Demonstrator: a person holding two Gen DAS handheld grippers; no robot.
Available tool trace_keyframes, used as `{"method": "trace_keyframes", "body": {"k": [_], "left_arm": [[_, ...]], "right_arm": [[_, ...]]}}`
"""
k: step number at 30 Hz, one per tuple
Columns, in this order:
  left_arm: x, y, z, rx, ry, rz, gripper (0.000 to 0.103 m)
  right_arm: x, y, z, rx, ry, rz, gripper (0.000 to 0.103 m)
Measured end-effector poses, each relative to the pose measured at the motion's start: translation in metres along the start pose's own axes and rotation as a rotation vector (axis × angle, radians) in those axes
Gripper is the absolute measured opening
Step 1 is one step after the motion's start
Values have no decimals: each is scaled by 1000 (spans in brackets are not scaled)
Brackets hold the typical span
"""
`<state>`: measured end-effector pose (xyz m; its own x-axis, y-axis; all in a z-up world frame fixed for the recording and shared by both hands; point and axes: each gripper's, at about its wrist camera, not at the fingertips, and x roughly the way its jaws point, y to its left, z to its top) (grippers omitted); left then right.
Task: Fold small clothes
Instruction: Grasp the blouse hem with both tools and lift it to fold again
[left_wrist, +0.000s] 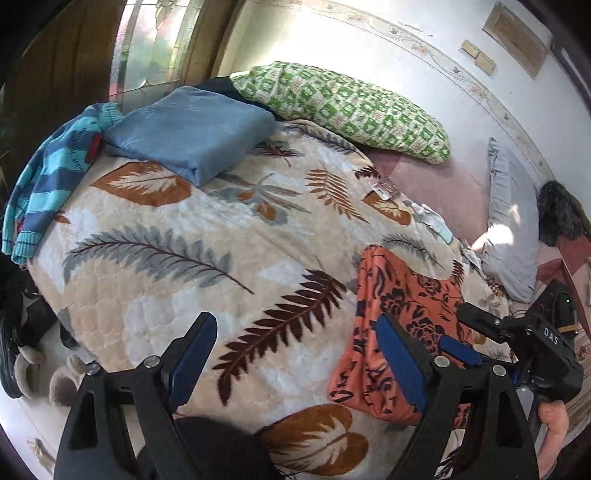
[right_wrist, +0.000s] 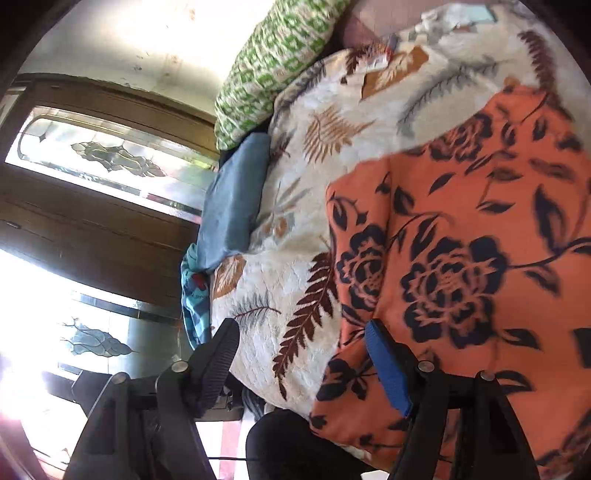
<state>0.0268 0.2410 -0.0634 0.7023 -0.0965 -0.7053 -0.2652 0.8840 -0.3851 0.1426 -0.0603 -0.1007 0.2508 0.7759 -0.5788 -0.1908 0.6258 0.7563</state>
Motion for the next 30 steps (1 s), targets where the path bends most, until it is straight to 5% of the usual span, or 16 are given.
{"method": "trace_keyframes", "body": {"k": [6,10,14,17,23,27,30], "left_arm": [[10,-77,-24,207,61,-124,88],[18,-62,-43,29,177,-238,88],[23,-43,-65,-134,218,-246,88],[34,-49,-72,-185,250,-329,88],[64,-58,-68,-247,289,-311,87],[71,-58,-65,-244,307,-286,40],[75,-53,-63,-264,329,-277,35]], "right_arm": [[-83,-47,-25,18,-93,-93,74],[-109,-78,-44,60,-109,-121,74],[-112,-87,-43,58,-112,-77,74],[-109,-85,-38,48,-120,-42,74],[-109,-85,-39,37,-121,4,74],[-109,-83,-31,30,-135,11,74],[-101,-77,-22,4,-115,5,74]]}}
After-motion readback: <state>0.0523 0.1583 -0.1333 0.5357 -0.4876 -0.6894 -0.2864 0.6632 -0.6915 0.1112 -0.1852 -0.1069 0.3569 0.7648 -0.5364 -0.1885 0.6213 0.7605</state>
